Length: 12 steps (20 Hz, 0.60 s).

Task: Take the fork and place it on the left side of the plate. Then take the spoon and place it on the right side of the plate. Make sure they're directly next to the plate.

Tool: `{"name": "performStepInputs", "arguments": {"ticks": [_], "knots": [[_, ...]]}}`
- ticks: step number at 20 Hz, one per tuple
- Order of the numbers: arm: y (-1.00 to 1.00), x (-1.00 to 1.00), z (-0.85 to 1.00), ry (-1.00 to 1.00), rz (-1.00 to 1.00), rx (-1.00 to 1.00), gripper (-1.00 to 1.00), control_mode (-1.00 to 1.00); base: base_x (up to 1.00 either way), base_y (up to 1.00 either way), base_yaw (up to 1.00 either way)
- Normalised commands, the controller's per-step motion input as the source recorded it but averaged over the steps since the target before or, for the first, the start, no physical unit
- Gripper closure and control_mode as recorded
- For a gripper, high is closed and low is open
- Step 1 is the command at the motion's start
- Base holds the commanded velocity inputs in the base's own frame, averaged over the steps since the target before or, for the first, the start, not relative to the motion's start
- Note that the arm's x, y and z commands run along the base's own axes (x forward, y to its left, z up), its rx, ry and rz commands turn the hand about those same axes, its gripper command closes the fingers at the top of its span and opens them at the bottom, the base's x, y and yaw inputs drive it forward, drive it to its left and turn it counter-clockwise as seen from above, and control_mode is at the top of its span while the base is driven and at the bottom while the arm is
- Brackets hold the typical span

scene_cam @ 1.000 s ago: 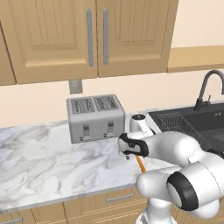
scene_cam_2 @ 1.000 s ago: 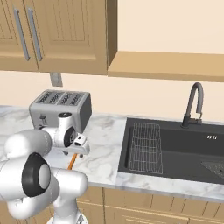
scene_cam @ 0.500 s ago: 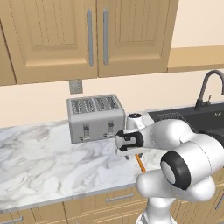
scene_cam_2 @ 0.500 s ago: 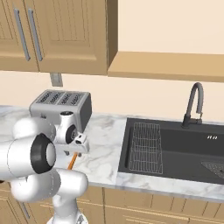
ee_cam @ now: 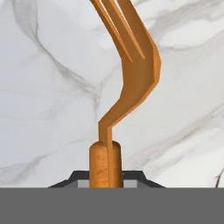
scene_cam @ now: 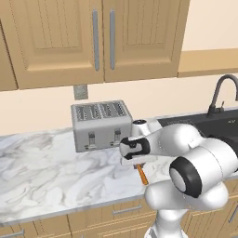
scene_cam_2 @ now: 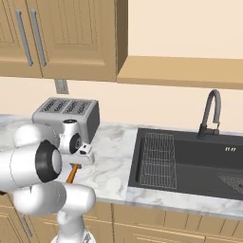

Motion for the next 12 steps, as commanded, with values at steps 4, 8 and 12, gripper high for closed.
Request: {"name": "performStepInputs", "arguments": {"ticks": [4,8,12], "knots": [[-0.01,-0.54,0.00,-0.18,0.00,0.01,1.00,-1.00,0.00,0.00,0.00],[-0.15,-0.68,0.16,-0.25,0.00,0.00,1.00,-1.00,0.00,0.00,0.00],[-0.27,-0.53,0.50,-0.32,-0.06,0.00,1.00,-1.00,0.00,0.00,0.00]]}}
